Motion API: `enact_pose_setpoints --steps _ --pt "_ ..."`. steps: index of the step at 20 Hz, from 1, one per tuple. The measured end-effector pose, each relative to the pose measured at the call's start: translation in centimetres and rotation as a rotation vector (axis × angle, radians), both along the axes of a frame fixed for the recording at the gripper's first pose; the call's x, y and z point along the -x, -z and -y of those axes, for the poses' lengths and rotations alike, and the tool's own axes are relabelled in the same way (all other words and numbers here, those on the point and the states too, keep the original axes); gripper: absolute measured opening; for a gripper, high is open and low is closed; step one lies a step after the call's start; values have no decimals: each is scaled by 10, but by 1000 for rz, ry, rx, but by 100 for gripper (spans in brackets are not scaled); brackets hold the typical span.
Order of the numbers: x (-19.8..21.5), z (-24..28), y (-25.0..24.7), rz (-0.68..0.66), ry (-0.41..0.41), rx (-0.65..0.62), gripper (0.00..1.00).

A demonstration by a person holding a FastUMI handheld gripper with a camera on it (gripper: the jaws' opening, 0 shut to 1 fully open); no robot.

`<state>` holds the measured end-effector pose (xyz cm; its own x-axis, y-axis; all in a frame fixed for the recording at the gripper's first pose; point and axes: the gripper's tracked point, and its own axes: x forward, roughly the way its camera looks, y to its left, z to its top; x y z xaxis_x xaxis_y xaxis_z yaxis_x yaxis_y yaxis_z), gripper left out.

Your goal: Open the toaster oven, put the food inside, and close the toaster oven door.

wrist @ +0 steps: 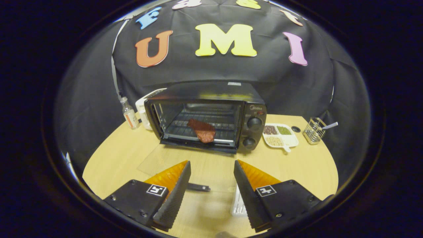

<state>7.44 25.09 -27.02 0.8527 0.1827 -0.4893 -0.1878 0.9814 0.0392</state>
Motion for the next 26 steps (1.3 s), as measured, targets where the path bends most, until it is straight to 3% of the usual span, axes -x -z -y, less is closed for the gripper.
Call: enact_pose_setpoints --steps 6,10,17,26 --pt "50 -1 50 -94 -45 42 84" --pt "61 -18 81 -149 -74 40 84" --pt "39 -49 125 -240 -47 -1 84" --pt "6 -51 126 -210 -28 56 84"
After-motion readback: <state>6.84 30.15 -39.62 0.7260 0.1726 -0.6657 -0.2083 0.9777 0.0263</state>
